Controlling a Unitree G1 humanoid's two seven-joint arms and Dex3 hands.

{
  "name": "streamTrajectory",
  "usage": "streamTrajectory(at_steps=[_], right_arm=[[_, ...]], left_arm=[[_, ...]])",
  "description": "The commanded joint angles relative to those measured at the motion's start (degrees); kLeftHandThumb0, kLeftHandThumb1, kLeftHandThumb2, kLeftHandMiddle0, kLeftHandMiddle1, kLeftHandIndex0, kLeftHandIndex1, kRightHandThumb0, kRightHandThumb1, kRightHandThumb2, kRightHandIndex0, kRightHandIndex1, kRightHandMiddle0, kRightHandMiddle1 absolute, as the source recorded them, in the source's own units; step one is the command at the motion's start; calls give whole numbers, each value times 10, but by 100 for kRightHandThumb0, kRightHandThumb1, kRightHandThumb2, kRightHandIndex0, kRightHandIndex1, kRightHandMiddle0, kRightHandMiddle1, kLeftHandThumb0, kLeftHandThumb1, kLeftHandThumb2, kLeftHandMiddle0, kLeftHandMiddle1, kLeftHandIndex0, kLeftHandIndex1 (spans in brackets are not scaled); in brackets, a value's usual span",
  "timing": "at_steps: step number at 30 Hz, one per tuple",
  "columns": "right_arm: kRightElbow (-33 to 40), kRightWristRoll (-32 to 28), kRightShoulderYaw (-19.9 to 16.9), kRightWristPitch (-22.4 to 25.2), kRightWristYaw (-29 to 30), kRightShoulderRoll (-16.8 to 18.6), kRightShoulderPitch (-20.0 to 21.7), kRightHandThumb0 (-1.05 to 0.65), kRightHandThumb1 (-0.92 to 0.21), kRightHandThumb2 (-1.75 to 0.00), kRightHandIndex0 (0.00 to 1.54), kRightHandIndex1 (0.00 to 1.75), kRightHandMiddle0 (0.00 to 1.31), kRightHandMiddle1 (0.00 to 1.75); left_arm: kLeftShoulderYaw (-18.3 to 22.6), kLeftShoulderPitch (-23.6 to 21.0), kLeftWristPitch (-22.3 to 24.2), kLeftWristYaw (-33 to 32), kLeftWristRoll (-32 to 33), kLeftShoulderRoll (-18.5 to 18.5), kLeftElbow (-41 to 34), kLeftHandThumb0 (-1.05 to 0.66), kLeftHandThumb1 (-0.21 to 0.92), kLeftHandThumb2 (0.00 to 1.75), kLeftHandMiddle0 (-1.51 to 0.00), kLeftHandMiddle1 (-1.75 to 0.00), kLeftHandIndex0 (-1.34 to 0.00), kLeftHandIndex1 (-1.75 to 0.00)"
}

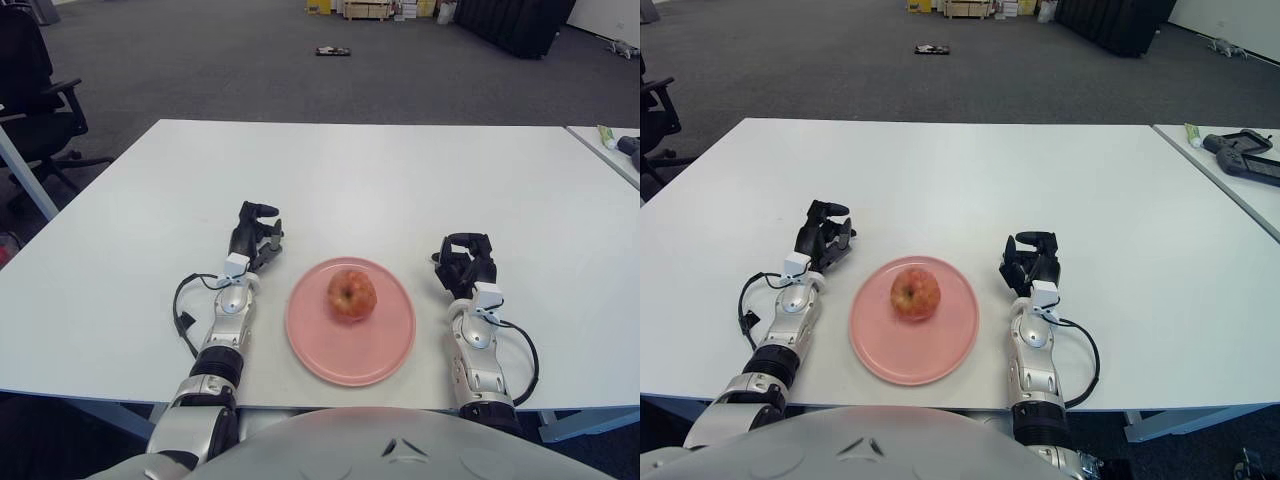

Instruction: Put the apple into the plate.

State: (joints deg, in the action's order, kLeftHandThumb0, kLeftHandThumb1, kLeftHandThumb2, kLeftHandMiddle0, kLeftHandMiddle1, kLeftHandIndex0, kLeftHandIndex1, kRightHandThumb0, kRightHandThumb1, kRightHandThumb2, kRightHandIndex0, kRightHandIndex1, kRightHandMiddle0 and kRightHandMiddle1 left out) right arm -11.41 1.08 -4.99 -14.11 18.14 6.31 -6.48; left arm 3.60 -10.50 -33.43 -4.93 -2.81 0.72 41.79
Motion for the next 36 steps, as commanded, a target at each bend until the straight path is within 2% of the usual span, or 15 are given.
streamTrajectory(at_steps=[1, 18, 36], right_arm=[[-12, -8, -4, 17, 0, 13, 1, -37, -76, -75, 52, 146, 29, 175], [-9, -4, 0, 15, -11, 8, 1, -37, -78, -73, 48, 148, 28, 175], [-7, 2, 4, 10, -36, 1, -6, -37, -73, -79, 49, 150, 31, 175]], left_arm=[[-5, 24, -1, -2, -6, -4, 11, -37, 77, 73, -48, -174, -28, -175], [-1, 45, -1, -6, 3, -14, -32, -37, 77, 74, -49, -175, -28, -175], [-8, 62, 39, -5, -4, -13, -86, -37, 75, 76, -48, -175, -29, -175]])
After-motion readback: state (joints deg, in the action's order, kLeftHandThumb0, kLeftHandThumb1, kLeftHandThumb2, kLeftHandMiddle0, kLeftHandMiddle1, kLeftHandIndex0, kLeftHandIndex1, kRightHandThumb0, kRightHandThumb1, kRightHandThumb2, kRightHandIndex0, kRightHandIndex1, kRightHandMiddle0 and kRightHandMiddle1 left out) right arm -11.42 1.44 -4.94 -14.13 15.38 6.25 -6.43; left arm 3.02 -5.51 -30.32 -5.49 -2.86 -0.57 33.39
